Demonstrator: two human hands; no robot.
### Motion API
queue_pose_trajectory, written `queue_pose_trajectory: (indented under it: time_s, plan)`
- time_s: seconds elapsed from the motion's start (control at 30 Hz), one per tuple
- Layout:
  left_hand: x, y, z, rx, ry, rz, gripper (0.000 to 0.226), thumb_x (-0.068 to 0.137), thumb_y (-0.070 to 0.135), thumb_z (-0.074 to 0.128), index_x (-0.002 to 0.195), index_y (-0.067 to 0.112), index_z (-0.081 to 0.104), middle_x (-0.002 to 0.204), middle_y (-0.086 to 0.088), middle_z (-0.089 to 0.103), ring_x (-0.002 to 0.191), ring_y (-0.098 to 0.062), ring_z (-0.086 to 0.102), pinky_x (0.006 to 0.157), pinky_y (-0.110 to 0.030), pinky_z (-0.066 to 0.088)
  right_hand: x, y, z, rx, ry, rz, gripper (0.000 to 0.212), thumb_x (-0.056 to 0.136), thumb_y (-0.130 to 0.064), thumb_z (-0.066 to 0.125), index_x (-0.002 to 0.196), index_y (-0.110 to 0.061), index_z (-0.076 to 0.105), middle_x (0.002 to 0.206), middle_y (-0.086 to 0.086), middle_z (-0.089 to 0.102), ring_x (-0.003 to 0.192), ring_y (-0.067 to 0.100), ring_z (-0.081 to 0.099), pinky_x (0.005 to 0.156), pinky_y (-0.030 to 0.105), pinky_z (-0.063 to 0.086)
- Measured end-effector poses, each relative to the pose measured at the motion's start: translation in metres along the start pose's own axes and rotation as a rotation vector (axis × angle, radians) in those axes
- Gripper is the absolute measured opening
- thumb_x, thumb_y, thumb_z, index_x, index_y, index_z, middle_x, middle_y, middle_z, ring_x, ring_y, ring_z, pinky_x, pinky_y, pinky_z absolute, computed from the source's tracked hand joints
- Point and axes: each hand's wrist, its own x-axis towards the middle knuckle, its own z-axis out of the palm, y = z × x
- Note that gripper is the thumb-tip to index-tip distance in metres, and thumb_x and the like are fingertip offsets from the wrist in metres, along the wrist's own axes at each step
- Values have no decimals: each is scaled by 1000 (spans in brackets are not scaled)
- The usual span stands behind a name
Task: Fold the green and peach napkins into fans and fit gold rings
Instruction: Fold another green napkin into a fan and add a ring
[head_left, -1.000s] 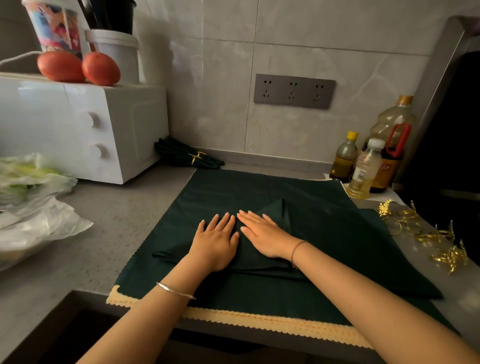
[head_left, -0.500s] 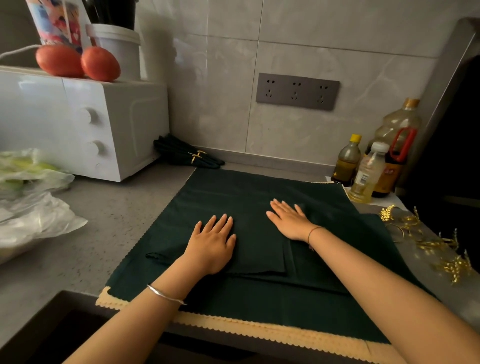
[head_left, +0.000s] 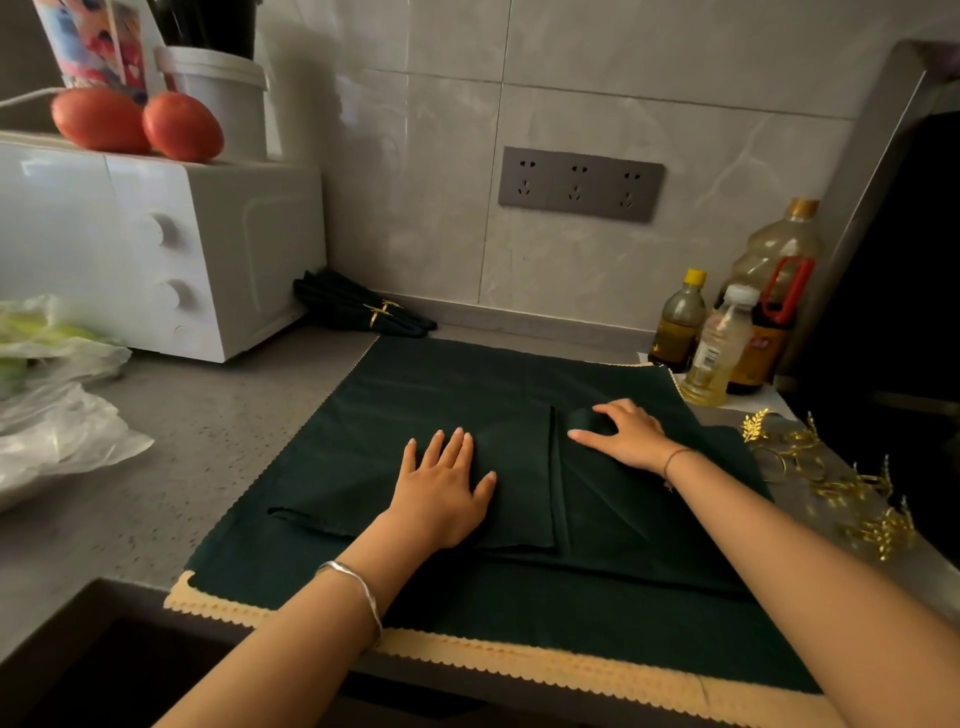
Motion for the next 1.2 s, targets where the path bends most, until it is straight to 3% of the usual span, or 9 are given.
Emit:
queue_pose_trajectory:
  time_s: [0.1,0.3,0.47,0.67,0.83,0.93,1.07,1.2]
  plan:
    - [-3,3,2,11,14,-9,70,98,56,14,152,17,-4,159,2,-8,146,-17,-11,116,-42,-12,4,0,-3,-42,10,22,78,77,-70,52,138,-23,38,146,5,30,137,28,26,115,46,18]
    - [-4,2,3,12,32,-24,79,92,67,16,152,20,-3,160,4,-5,146,-17,-8,117,-41,-10,11,9,-23,-97,-76,115,84,63,-83,53,123,-26,43,137,11,41,130,31,33,110,46,26]
    - [-5,3,1,13,27,-21,84,88,72,16,152,22,-3,160,4,-5,147,-19,-7,117,-42,-9,4,40,-53,-81,-60,89,63,80,-60,60,126,-19,51,134,5,50,122,23,46,101,34,37]
    - [-1,4,-4,82,-42,14,75,90,69,15,151,31,-8,159,2,-9,146,-26,-11,115,-47,-10,-17,91,-73,-195,66,156,62,76,-41,74,130,-19,53,134,5,53,124,26,46,104,36,37]
    - [6,16,-5,119,-13,135,75,92,67,16,152,26,-1,160,2,-4,146,-20,-10,117,-44,-11,-44,87,-85,136,194,12,30,78,-23,75,105,-11,68,107,6,68,90,14,59,78,27,45]
    - [5,24,-1,60,-25,155,75,92,66,17,152,25,1,160,2,-2,146,-18,-9,118,-42,-9,-74,55,-85,278,376,-106,35,80,-23,73,111,-7,67,104,1,67,92,11,58,82,25,44]
    - [5,23,-1,38,-31,158,74,92,67,19,152,27,1,160,2,-3,146,-18,-8,118,-42,-9,-127,9,-51,144,360,-329,25,86,-27,66,107,-14,71,104,-3,70,93,4,59,86,16,42]
    - [2,23,-2,46,-37,164,74,92,67,20,152,28,1,160,3,-1,146,-18,-7,118,-42,-8,-160,-13,-6,-58,276,-478,30,93,-38,52,118,-29,65,120,-15,64,112,-1,56,95,5,29]
